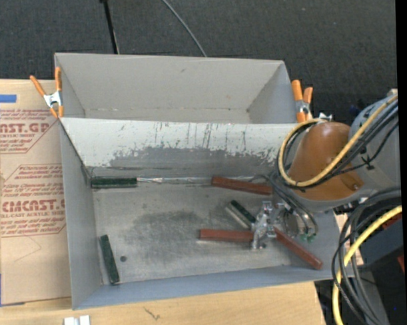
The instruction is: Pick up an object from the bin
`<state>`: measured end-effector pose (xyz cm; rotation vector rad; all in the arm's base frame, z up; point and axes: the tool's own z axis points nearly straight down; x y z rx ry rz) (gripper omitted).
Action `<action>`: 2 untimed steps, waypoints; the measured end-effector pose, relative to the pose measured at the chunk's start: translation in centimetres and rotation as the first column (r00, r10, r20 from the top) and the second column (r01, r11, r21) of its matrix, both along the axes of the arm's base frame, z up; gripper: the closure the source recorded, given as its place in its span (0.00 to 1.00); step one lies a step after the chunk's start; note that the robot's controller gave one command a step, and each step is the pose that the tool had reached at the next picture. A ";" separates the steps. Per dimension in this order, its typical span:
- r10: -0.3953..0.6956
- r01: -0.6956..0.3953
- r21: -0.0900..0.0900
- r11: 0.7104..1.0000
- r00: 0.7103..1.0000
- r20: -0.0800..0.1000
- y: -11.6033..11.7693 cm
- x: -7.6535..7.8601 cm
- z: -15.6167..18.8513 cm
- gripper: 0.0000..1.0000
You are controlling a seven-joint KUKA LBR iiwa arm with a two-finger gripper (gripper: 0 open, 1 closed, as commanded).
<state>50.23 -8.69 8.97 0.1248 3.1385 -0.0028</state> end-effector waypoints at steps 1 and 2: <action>0.002 -0.002 -0.001 1.000 1.000 0.001 0.3 0.1 0.8 1.00; 0.007 -0.007 0.002 1.000 1.000 0.001 0.8 0.1 1.6 1.00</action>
Offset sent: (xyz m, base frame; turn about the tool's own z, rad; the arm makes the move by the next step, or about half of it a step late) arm -0.0002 0.0000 0.0061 0.0000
